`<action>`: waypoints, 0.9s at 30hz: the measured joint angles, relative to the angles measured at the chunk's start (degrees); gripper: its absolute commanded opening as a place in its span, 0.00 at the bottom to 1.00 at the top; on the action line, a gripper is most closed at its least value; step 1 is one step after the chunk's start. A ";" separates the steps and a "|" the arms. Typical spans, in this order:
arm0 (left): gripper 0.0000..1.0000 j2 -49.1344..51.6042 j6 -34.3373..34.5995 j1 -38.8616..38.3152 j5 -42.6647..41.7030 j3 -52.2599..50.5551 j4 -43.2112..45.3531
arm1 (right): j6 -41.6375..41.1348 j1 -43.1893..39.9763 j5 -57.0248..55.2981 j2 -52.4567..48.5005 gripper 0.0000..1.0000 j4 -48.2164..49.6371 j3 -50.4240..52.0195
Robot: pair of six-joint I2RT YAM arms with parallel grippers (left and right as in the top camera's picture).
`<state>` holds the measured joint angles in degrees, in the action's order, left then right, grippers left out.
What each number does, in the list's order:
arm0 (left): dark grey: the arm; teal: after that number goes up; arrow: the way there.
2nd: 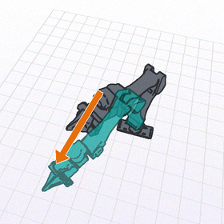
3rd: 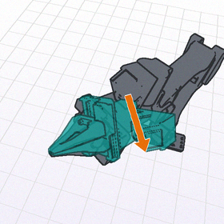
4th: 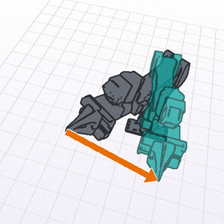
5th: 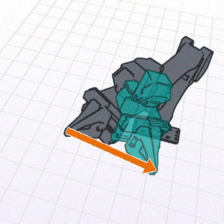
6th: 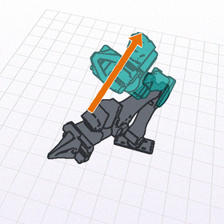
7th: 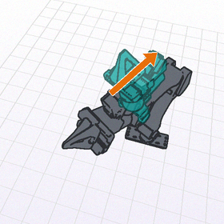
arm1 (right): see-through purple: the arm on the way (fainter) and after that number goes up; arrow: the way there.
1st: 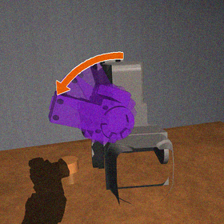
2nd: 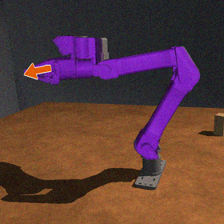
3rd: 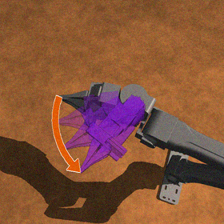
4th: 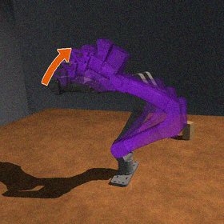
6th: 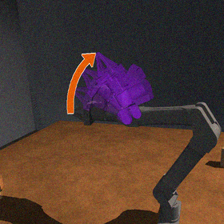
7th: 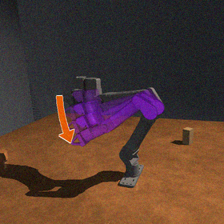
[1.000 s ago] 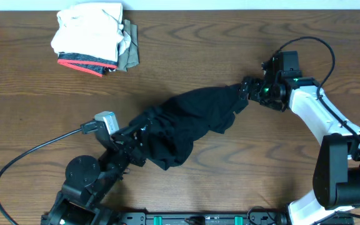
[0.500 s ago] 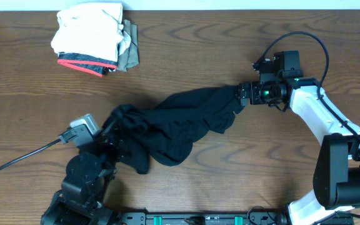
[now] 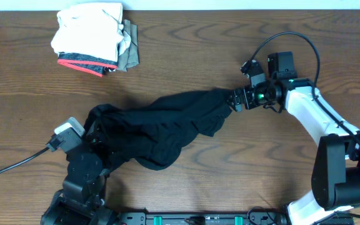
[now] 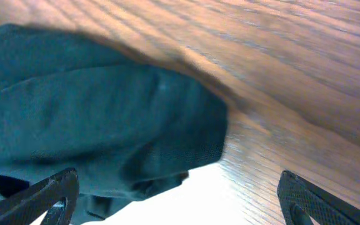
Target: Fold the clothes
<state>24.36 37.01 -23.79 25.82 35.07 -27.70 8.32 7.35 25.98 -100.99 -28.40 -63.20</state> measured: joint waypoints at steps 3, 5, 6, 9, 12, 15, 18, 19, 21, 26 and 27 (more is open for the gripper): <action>0.07 0.02 0.00 0.00 0.96 0.00 -0.83 | 0.48 1.62 0.26 0.00 0.99 0.26 0.31; 0.06 0.02 0.02 0.00 1.42 0.00 -0.94 | 0.83 2.51 0.33 0.00 0.99 0.66 1.07; 0.06 0.02 0.02 0.00 1.57 0.02 -1.05 | 0.98 2.91 0.42 0.00 0.99 1.11 1.70; 0.06 0.02 0.02 0.00 2.16 0.02 -1.90 | 1.20 3.28 0.35 0.00 0.99 2.91 4.09; 0.06 0.02 0.02 0.00 3.13 0.02 -2.47 | 1.25 3.21 0.20 0.00 0.99 5.01 6.45; 0.06 0.02 0.02 0.00 3.43 0.02 -2.64 | 1.22 3.17 0.57 0.00 0.99 6.03 7.61; 0.06 0.02 0.02 0.00 3.74 0.02 -3.10 | 1.22 3.17 1.97 0.00 0.99 7.13 7.78; 0.07 0.02 0.02 0.00 3.78 0.02 -3.21 | 1.25 3.17 2.69 0.00 0.99 7.58 7.78; 0.06 0.02 0.02 0.00 3.80 0.02 -3.45 | 1.22 3.17 4.17 0.00 0.99 8.52 7.78; 0.07 0.02 0.04 0.00 4.20 0.02 -4.04 | 1.22 3.17 7.61 0.00 0.97 10.27 7.78; 0.06 0.02 0.02 0.00 4.20 0.02 -4.26 | 1.22 3.17 7.85 0.00 0.97 10.32 7.78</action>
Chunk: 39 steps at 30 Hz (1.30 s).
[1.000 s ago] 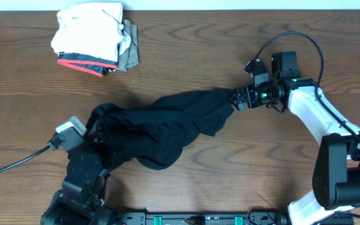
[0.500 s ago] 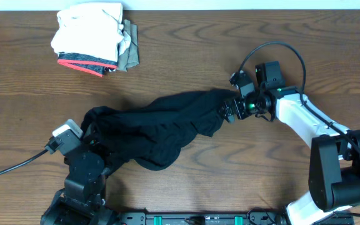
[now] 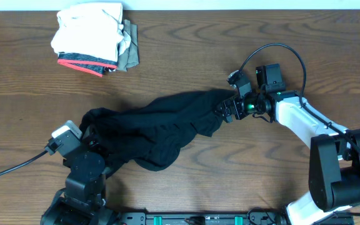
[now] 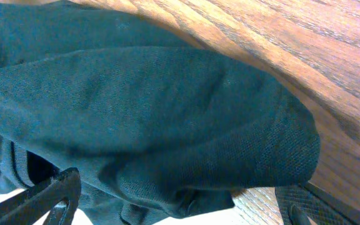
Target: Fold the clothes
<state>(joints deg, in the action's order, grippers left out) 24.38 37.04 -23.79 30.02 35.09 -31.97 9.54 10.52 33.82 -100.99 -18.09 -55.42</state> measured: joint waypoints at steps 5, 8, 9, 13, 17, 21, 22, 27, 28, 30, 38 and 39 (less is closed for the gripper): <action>0.07 0.00 0.07 0.00 0.00 0.00 -1.11 | -0.02 0.00 1.01 0.00 0.98 0.52 0.11; 0.06 0.00 0.50 0.00 0.00 0.00 -1.25 | -0.04 0.00 2.36 0.00 0.98 1.40 0.20; 0.06 0.00 0.55 0.00 0.00 0.00 -1.25 | -0.04 0.00 3.15 0.00 0.97 1.88 0.22; 0.07 0.00 0.68 0.00 0.00 0.00 -1.38 | -0.52 0.37 7.28 0.00 0.98 5.62 0.46; 0.06 0.00 0.68 0.00 0.00 0.00 -2.60 | -2.43 1.49 11.91 0.00 0.99 10.32 0.50; 0.06 0.00 0.68 0.00 0.00 0.02 -3.63 | -4.72 2.75 14.49 0.00 0.99 12.55 0.50; 0.06 0.00 0.68 0.00 0.00 0.02 -3.78 | -5.03 2.91 14.75 0.00 0.99 12.61 0.50; 0.07 0.00 0.68 0.00 0.02 0.04 -4.46 | -6.64 0.74 14.88 0.00 0.99 9.29 -0.22; 0.07 0.00 0.68 0.00 0.02 0.07 -4.79 | -6.84 -0.70 14.43 0.00 0.99 7.32 -0.85; 0.07 0.00 0.68 0.00 0.02 0.09 -5.27 | -6.25 -3.61 12.94 0.00 0.99 4.17 -1.75; 0.07 0.00 0.68 0.00 0.02 0.09 -5.35 | -0.92 -14.25 9.40 0.00 0.99 -4.70 -2.43; 0.07 0.00 0.68 0.00 0.02 0.09 -5.35 | -0.13 -15.02 9.09 0.00 0.99 -5.79 -2.43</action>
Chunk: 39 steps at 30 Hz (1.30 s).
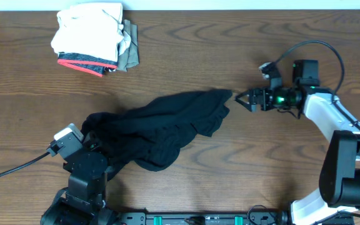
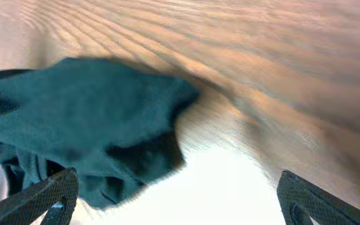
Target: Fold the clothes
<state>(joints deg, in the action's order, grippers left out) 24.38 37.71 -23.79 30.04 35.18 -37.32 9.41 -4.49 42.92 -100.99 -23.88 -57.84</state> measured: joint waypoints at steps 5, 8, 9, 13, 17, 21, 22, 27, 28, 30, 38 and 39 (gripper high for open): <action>0.07 0.00 0.24 0.00 -0.02 0.00 0.00 | 1.68 -0.52 -0.37 0.00 0.99 -0.98 0.22; 0.07 0.00 1.05 0.00 0.00 0.00 0.02 | 2.36 1.14 -0.44 0.00 0.99 0.37 1.38; 0.07 0.00 1.16 0.00 0.00 0.00 0.02 | 2.60 2.14 -0.50 0.00 0.99 1.20 2.10; 0.07 0.00 1.46 0.00 0.00 0.00 0.00 | 3.23 6.84 -0.55 -0.11 0.99 4.61 4.24; 0.07 0.00 1.51 0.00 0.00 0.00 -0.15 | 3.43 10.93 -0.42 -1.75 0.96 9.03 4.48; 0.07 0.00 1.51 0.00 0.00 0.02 -0.35 | 3.56 12.46 -0.46 -5.18 0.96 12.44 4.48; 0.07 0.00 1.51 0.00 0.00 0.02 -0.55 | 3.54 12.59 -0.50 -6.05 0.96 12.74 4.48; 0.07 0.00 1.51 0.00 0.00 0.02 -1.36 | 3.69 12.57 2.40 -8.59 0.96 15.72 4.17; 0.07 0.00 1.51 0.00 0.00 0.02 -1.38 | 3.72 12.57 3.21 -8.98 0.95 16.22 4.09; 0.07 0.00 1.51 0.00 0.00 0.02 -1.42 | 3.72 12.57 4.42 -9.44 0.95 16.79 4.00; 0.07 0.00 1.51 0.00 0.00 0.02 -1.46 | 2.71 12.57 7.76 -10.05 0.93 16.96 4.00; 0.07 0.00 1.51 0.00 0.00 0.02 -1.46 | 2.19 12.57 8.02 -10.05 0.91 16.90 4.00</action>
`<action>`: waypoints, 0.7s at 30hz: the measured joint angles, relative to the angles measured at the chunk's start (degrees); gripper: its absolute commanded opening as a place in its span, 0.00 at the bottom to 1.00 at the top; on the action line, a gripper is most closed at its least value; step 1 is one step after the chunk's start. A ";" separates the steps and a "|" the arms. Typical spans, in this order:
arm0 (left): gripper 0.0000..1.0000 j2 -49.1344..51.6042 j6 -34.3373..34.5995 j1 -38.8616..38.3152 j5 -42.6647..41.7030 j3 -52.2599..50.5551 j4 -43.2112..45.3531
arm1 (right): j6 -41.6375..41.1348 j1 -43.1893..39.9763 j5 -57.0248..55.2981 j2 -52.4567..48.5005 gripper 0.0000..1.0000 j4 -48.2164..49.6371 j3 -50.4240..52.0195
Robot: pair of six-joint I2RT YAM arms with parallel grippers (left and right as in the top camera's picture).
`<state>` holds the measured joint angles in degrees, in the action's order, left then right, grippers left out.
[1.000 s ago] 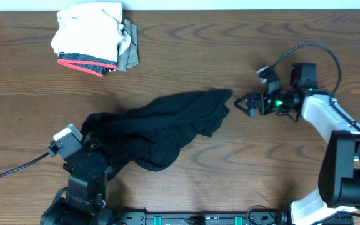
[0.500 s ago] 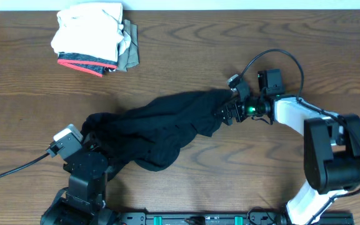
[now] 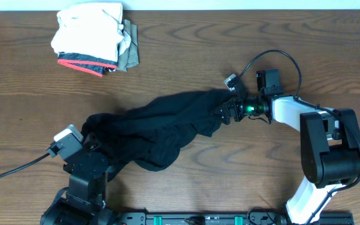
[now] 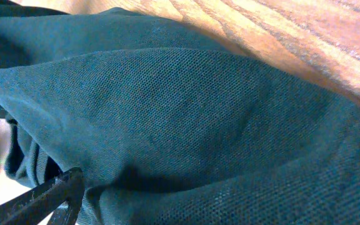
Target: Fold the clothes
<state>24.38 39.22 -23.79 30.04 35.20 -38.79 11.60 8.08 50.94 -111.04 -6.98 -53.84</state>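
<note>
A crumpled black garment (image 3: 155, 128) lies stretched across the middle of the table. My right gripper (image 3: 225, 112) sits low at its right end, pushed into the cloth. In the right wrist view the dark knit cloth (image 4: 167, 106) fills almost the whole frame and lies between the jaws. Only one finger (image 4: 49, 199) shows, at the lower left and standing wide; the other is covered. My left gripper (image 3: 87, 141) is at the garment's left end, with its fingers hidden in the black folds.
A pile of folded clothes (image 3: 92, 37), white on top with a red-edged piece beneath, sits at the far left. The left arm's cable (image 3: 11, 167) trails toward the left edge. Bare wood table (image 3: 242, 169) surrounds the garment.
My right gripper was open a little to the right of the garment's tip, apart from it. Now it is further left, with the garment's right end between its jaws. The left arm is unchanged.
First my right gripper was at the garment's right tip, cloth at its jaws. Then it stood further left, deeper in the cloth. After that it was clear of the garment on the right, which lay on the table. Now it is back in the right end.
</note>
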 measured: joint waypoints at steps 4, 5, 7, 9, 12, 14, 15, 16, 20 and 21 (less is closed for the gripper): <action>0.07 0.00 0.00 0.00 0.00 0.00 0.00 | -2.43 0.00 0.63 0.09 0.84 -0.94 0.00; 0.07 0.00 0.00 0.00 0.00 0.00 -0.02 | -2.95 0.00 0.72 0.22 0.82 -1.40 0.00; 0.07 0.00 0.00 0.00 0.00 0.00 -0.13 | -3.87 0.00 0.76 0.61 0.78 -2.19 0.00; 0.07 0.00 0.00 0.00 0.00 0.00 -0.35 | -4.50 0.00 0.74 1.64 0.75 -2.86 0.00; 0.07 0.00 0.00 0.00 0.00 0.00 -0.76 | -5.11 0.00 0.94 4.13 0.72 -3.48 0.00; 0.07 0.00 0.00 0.00 0.00 0.00 -1.07 | -5.20 0.00 1.57 6.05 0.69 -4.13 0.00; 0.07 0.00 0.00 0.00 0.00 0.00 -1.14 | -5.33 0.00 2.05 6.88 0.69 -4.52 0.00; 0.07 0.00 0.00 0.00 0.00 0.00 -1.20 | -5.31 0.00 2.29 7.37 0.68 -4.94 0.00; 0.07 0.00 0.00 0.00 0.00 0.00 -1.29 | -5.33 0.00 3.21 8.35 0.64 -6.86 0.00; 0.07 0.00 0.00 0.00 0.00 0.00 -1.29 | -5.40 0.00 3.30 8.35 0.65 -7.30 0.00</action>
<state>24.38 39.22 -23.79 30.04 35.20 -40.07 6.20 8.08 54.24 -102.69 -14.28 -53.84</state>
